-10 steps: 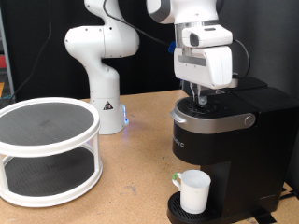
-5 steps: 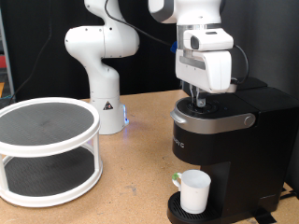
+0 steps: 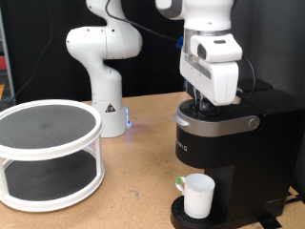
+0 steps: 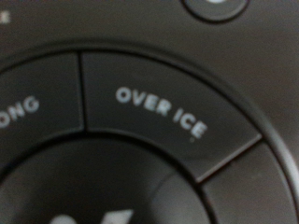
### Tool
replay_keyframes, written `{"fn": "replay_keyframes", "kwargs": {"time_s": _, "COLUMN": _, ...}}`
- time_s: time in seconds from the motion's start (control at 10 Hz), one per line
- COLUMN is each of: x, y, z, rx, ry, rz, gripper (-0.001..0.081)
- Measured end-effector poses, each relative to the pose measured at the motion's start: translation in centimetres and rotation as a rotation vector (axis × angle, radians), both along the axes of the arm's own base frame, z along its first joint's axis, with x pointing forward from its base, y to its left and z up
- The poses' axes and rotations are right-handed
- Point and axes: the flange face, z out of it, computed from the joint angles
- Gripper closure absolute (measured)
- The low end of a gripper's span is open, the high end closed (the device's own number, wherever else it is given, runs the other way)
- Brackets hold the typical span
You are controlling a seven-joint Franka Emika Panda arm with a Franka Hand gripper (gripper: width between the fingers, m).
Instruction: Make a cup of coffee with the keurig machine
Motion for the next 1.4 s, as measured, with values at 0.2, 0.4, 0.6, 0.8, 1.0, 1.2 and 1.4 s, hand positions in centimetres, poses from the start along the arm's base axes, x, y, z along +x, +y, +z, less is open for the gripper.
{"fn": "replay_keyframes", "kwargs": {"time_s": 0.2, "x": 0.8, "y": -0.2, "z": -0.1, "rx": 0.004, "ry": 0.054, "rz": 0.004, "gripper": 0.0799}}
{"fn": "replay_keyframes", "kwargs": {"time_s": 0.4, "x": 1.0, "y": -0.2, "z": 0.0, "rx": 0.010, "ry": 0.057, "rz": -0.001, "gripper": 0.0799}}
{"fn": "replay_keyframes", "kwargs": {"time_s": 0.6, "x": 1.2, "y": -0.4, "z": 0.0, "rx": 0.044, "ry": 0.003, "rz": -0.020, "gripper": 0.0799}}
{"fn": "replay_keyframes", "kwargs": {"time_s": 0.8, "x": 1.0, "y": -0.6, "z": 0.2, "rx": 0.101, "ry": -0.064, "rz": -0.005, "gripper": 0.0799}}
{"fn": "replay_keyframes", "kwargs": {"time_s": 1.0, "x": 0.0, "y": -0.8, "z": 0.7, "rx": 0.149, "ry": -0.092, "rz": 0.025, "gripper": 0.0799}}
{"fn": "replay_keyframes", "kwargs": {"time_s": 1.2, "x": -1.1, "y": -1.1, "z": 2.8, "rx": 0.186, "ry": -0.127, "rz": 0.027, "gripper": 0.0799}}
{"fn": "replay_keyframes", "kwargs": {"time_s": 1.4, "x": -2.2, "y": -1.7, "z": 5.2, "rx": 0.193, "ry": -0.146, "rz": 0.045, "gripper": 0.0799}}
